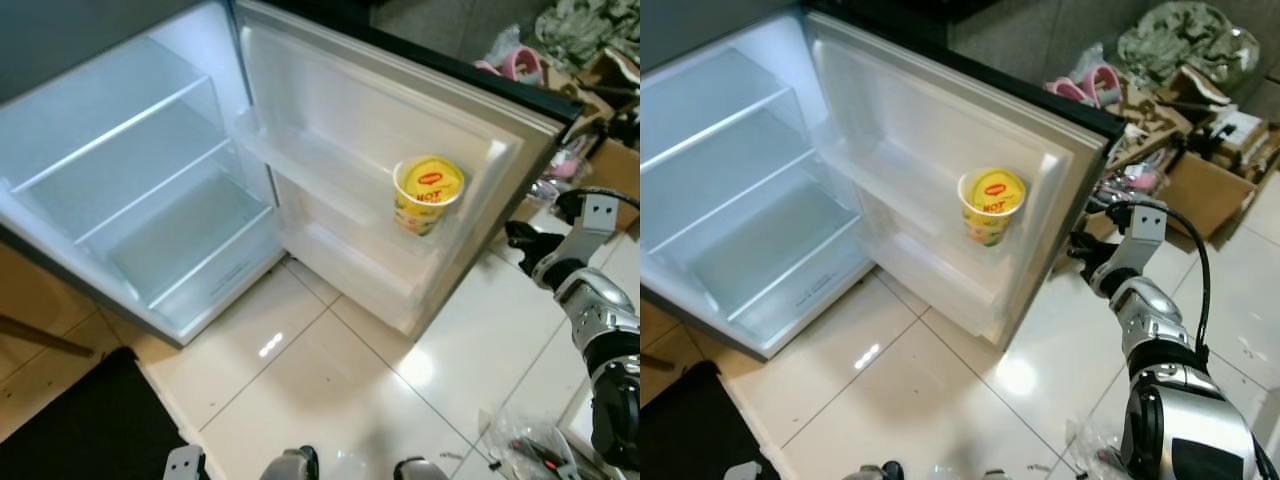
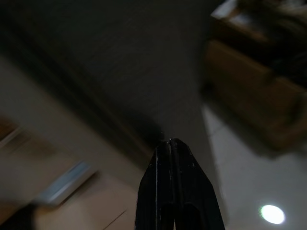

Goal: Restocking fridge

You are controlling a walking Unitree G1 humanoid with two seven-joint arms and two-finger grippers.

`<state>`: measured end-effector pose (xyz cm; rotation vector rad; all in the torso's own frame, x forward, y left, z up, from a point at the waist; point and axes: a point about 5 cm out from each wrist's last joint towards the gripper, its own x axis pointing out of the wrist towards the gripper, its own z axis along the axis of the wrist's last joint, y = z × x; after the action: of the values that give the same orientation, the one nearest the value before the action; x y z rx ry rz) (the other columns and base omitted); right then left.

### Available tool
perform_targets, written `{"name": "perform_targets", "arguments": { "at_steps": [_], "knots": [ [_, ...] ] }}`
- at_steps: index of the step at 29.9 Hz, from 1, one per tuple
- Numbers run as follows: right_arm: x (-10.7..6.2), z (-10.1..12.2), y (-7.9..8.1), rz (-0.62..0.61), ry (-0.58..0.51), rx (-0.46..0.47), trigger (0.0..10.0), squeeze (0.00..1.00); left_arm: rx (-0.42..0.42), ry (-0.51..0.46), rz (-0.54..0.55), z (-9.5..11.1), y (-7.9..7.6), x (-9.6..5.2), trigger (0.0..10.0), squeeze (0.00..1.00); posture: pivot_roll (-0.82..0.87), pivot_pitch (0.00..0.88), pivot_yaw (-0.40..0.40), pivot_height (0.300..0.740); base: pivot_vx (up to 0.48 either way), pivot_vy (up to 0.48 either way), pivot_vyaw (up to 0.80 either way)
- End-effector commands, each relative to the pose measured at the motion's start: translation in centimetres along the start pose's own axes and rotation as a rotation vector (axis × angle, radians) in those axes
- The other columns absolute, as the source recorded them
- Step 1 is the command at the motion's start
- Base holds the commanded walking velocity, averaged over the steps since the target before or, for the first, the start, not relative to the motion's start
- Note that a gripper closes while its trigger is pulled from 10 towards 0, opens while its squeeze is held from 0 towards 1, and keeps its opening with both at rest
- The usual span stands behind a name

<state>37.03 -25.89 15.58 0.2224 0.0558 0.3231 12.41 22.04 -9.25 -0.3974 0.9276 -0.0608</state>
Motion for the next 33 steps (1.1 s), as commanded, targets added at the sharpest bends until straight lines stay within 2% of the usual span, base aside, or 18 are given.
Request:
{"name": "perform_targets", "arguments": {
  "at_steps": [1, 3, 5, 8, 10, 11, 13, 14, 16, 17, 18, 20, 22, 23, 24, 27, 31, 33],
  "knots": [
    [0.7, -0.7, 1.8, 0.183, 0.055, -0.009, 10.0, 0.0, 0.001, 0.043, 0.015, -1.1, 0.7, -0.6, 10.0, 0.0, -0.01, 0.326, 0.047, 0.74, 0.0, 0.0, 0.0],
    [0.7, -0.9, 2.4, 0.273, 0.091, -0.022, 10.0, 0.0, 0.0, 0.045, 0.016, -1.2, 0.7, -0.7, 10.0, 0.0, -0.01, 0.326, 0.045, 0.74, 0.0, 0.0, 0.0],
    [0.7, -0.9, 2.4, 0.273, 0.091, -0.022, 10.0, 0.0, 0.0, 0.045, 0.016, -1.2, 0.7, -0.7, 10.0, 0.0, -0.01, 0.326, 0.045, 0.74, 0.0, 0.0, 0.0],
    [0.5, -1.6, 3.2, 0.39, 0.144, -0.028, 10.0, 0.0, -0.002, 0.049, 0.014, -1.4, 0.5, -0.6, 10.0, 0.0, -0.02, 0.321, 0.041, 0.74, 0.0, 0.0, 0.0],
    [0.1, -3.1, 4.7, 0.579, 0.23, -0.03, 10.0, 0.0, -0.003, 0.049, 0.009, -1.4, 0.2, -0.4, 10.0, 0.0, -0.02, 0.319, 0.036, 0.74, 0.0, 0.0, 0.0],
    [0.1, -3.1, 4.7, 0.579, 0.23, -0.03, 10.0, 0.0, -0.003, 0.049, 0.009, -1.4, 0.2, -0.4, 10.0, 0.0, -0.02, 0.319, 0.036, 0.74, 0.0, 0.0, 0.0],
    [-0.3, -4.3, 6.1, 0.74, 0.297, -0.02, 10.0, 0.0, -0.005, 0.045, 0.005, -1.3, 0.0, -0.3, 10.0, 0.0, -0.03, 0.315, 0.033, 0.74, 0.0, 0.0, 0.0],
    [-0.3, -4.3, 6.1, 0.74, 0.297, -0.02, 10.0, 0.0, -0.005, 0.045, 0.005, -1.3, 0.0, -0.3, 10.0, 0.0, -0.03, 0.315, 0.033, 0.74, 0.0, 0.0, 0.0],
    [-1.2, -5.6, 8.6, 0.971, 0.367, -0.005, 10.0, 0.0, -0.005, 0.042, 0.001, -1.0, -0.3, 0.0, 10.0, 0.0, -0.04, 0.3, 0.028, 0.74, 0.0, 0.0, 0.0],
    [-1.2, -5.6, 8.6, 0.971, 0.367, -0.005, 10.0, 0.0, -0.005, 0.042, 0.001, -1.0, -0.3, 0.0, 10.0, 0.0, -0.04, 0.3, 0.028, 0.74, 0.0, 0.0, 0.0],
    [-1.7, -6.1, 9.7, 1.056, 0.386, 0.008, 10.0, 0.0, -0.004, 0.042, -0.001, -0.9, -0.4, 0.1, 10.0, 0.0, -0.04, 0.3, 0.028, 0.74, 0.0, 0.0, 0.0],
    [-1.7, -6.1, 9.7, 1.056, 0.386, 0.008, 10.0, 0.0, -0.004, 0.042, -0.001, -0.9, -0.4, 0.1, 10.0, 0.0, -0.04, 0.3, 0.028, 0.74, 0.0, 0.0, 0.0],
    [-3.1, -6.9, 12.4, 1.225, 0.417, 0.035, 10.0, 0.0, -0.003, 0.041, -0.006, -0.7, -0.8, 0.4, 10.0, 0.0, -0.06, 0.275, 0.02, 0.74, 0.0, 0.0, 0.0],
    [-3.1, -6.9, 12.4, 1.225, 0.417, 0.035, 10.0, 0.0, -0.003, 0.041, -0.006, -0.7, -0.8, 0.4, 10.0, 0.0, -0.06, 0.275, 0.02, 0.74, 0.0, 0.0, 0.0],
    [-4.6, -7.3, 14.8, 1.347, 0.43, 0.076, 10.0, 0.0, -0.002, 0.041, -0.008, -0.6, -1.0, 0.6, 10.0, 0.0, -0.06, 0.275, 0.02, 0.74, 0.0, 0.0, 0.0],
    [-4.8, -8.1, 15.1, 1.333, 0.439, 0.07, 10.0, 0.0, -0.001, 0.039, -0.009, -0.4, -1.2, 0.7, 10.0, 0.0, -0.06, 0.262, 0.016, 0.74, 0.0, 0.0, 0.0],
    [-5.6, -11.5, 11.9, 1.132, 0.639, -0.058, 10.0, 0.0, -0.005, 0.036, -0.011, -0.3, -1.5, 0.9, 10.0, 0.0, -0.06, 0.259, 0.011, 0.74, 0.0, 0.0, 0.0],
    [-5.9, -12.0, 11.2, 1.09, 0.682, -0.079, 10.0, 0.0, -0.006, 0.035, -0.011, -0.3, -1.5, 1.0, 10.0, 0.0, -0.06, 0.259, 0.011, 0.74, 0.0, 0.0, 0.0]
  ]
}}
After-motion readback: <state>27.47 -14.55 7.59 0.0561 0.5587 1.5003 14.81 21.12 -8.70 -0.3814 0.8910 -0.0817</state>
